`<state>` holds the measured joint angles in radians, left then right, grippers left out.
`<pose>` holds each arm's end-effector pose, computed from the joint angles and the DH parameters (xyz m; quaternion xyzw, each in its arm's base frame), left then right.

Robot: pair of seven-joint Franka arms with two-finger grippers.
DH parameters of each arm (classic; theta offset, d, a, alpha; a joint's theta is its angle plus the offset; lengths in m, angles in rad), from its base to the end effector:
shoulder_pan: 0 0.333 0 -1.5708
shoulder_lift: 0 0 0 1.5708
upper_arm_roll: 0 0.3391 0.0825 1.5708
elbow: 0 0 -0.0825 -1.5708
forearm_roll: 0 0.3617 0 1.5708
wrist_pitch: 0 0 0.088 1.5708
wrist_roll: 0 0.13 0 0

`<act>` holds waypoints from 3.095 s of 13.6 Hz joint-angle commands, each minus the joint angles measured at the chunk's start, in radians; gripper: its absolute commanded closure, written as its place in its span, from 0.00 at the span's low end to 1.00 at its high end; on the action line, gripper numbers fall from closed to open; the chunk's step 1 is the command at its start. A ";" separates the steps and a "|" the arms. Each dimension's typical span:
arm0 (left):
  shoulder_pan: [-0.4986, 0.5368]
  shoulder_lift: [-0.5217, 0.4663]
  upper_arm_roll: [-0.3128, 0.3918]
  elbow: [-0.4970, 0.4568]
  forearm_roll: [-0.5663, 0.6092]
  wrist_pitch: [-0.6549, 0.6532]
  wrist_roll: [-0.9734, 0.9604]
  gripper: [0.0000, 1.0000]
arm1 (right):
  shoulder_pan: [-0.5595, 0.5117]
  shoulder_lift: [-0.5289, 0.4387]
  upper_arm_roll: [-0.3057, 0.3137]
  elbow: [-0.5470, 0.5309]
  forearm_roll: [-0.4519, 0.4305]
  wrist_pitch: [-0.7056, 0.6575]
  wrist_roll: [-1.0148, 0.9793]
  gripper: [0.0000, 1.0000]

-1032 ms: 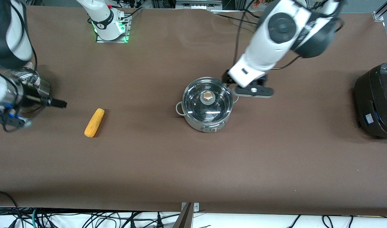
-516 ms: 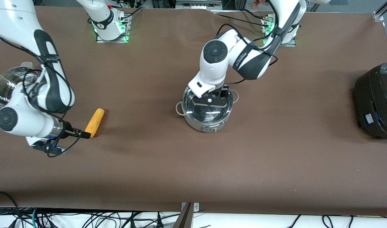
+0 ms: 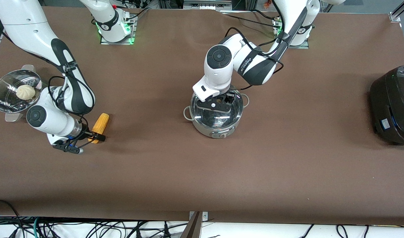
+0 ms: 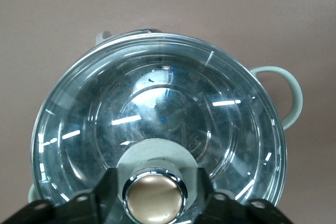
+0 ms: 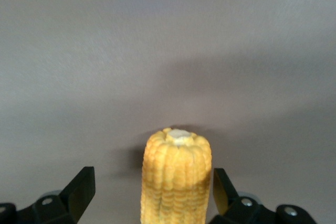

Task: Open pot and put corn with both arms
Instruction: 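Lift the glass lid with the left gripper while the right gripper lifts the corn, then set the lid beside the pot while the right gripper drops corn inside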

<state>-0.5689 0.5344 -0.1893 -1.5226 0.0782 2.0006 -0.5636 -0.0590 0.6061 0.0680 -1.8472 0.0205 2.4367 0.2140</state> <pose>0.5134 -0.4499 0.3568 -0.9944 0.1024 0.0264 0.0039 0.6404 0.0033 0.2071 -0.9929 0.1159 0.0106 0.0250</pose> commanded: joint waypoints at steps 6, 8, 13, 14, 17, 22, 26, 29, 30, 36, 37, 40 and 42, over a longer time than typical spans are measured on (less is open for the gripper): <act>0.026 -0.083 0.016 0.071 0.006 -0.165 0.068 1.00 | -0.005 -0.142 0.070 -0.035 0.010 -0.125 -0.033 1.00; 0.108 -0.102 0.016 0.172 0.021 -0.380 0.080 1.00 | -0.005 -0.241 0.108 0.066 0.015 -0.377 -0.025 1.00; 0.467 -0.185 0.008 0.130 0.005 -0.559 0.665 0.99 | 0.057 -0.227 0.356 0.452 0.036 -0.713 0.195 1.00; 0.545 -0.180 0.008 0.107 0.005 -0.545 0.762 0.98 | 0.120 -0.212 0.368 0.477 0.027 -0.691 0.256 1.00; 0.671 -0.188 0.007 -0.153 0.006 -0.247 0.892 0.96 | 0.333 -0.137 0.365 0.506 -0.043 -0.508 0.449 1.00; 0.682 -0.182 0.005 -0.502 0.008 0.242 0.886 0.75 | 0.550 0.186 0.362 0.749 -0.258 -0.401 0.624 1.00; 0.675 -0.292 0.004 -0.444 0.006 0.089 0.887 0.00 | 0.611 0.256 0.314 0.754 -0.272 -0.341 0.625 1.00; 0.673 -0.402 -0.018 -0.280 -0.056 -0.202 0.835 0.00 | 0.646 0.293 0.276 0.750 -0.274 -0.295 0.640 0.54; 0.672 -0.413 -0.019 -0.207 -0.081 -0.317 0.750 0.00 | 0.665 0.296 0.257 0.749 -0.287 -0.292 0.642 0.01; 0.666 -0.422 -0.024 0.071 -0.081 -0.522 0.313 0.00 | 0.635 0.146 0.242 0.776 -0.286 -0.558 0.615 0.00; 0.663 -0.424 -0.036 0.079 -0.075 -0.528 0.341 0.00 | 0.561 0.088 0.249 0.777 -0.271 -0.653 0.563 0.00; 0.675 -0.401 -0.029 0.076 -0.090 -0.523 0.350 0.00 | 0.281 -0.047 0.243 0.775 -0.185 -0.881 0.299 0.00; 0.678 -0.401 -0.028 0.082 -0.086 -0.519 0.350 0.00 | 0.113 -0.084 0.243 0.775 -0.159 -0.936 0.283 0.00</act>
<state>0.1040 0.1079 -0.2152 -1.4871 0.0043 1.4986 -0.2071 0.1905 0.5580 0.2869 -1.0301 -0.1778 1.5310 0.5292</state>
